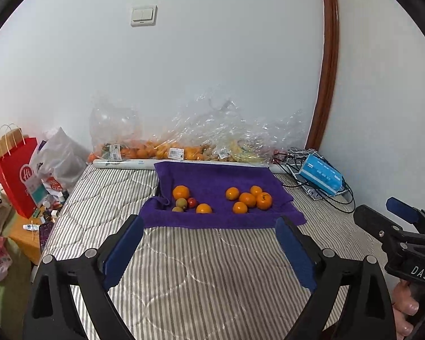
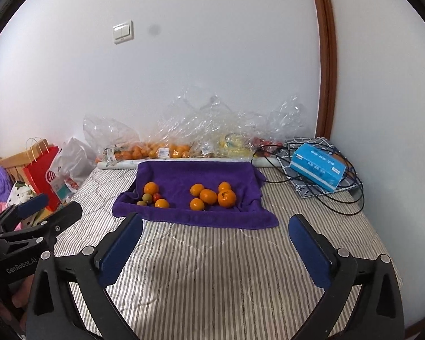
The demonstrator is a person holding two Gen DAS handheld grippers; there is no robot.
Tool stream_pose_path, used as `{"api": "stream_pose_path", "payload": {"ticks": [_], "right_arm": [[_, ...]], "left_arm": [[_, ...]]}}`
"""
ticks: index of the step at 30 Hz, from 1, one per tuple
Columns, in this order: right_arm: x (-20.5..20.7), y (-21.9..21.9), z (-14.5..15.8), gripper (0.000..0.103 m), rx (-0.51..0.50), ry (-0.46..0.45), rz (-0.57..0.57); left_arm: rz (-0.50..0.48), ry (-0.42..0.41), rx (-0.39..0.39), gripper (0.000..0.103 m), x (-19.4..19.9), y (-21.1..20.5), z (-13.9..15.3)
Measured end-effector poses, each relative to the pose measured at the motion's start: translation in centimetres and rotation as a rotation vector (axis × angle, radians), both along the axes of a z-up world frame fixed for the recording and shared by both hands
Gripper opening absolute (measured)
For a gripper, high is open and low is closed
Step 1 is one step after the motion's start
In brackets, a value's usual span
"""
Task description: Organize fruits
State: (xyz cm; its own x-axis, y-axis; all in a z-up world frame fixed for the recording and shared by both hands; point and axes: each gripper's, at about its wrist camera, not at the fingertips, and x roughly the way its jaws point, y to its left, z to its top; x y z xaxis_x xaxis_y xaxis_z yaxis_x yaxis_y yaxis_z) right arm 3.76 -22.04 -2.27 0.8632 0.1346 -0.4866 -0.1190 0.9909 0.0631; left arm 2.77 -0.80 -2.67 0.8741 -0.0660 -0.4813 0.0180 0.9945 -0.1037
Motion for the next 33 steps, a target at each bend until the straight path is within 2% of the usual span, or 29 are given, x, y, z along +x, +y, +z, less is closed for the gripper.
{"api": "stream_pose_path", "payload": {"ticks": [33], "right_arm": [[-1.25,0.33,0.06,0.102,-0.010,-0.010,0.005]], "left_arm": [[0.036,0.002,0.009,0.095,-0.13,0.17,0.20]]}}
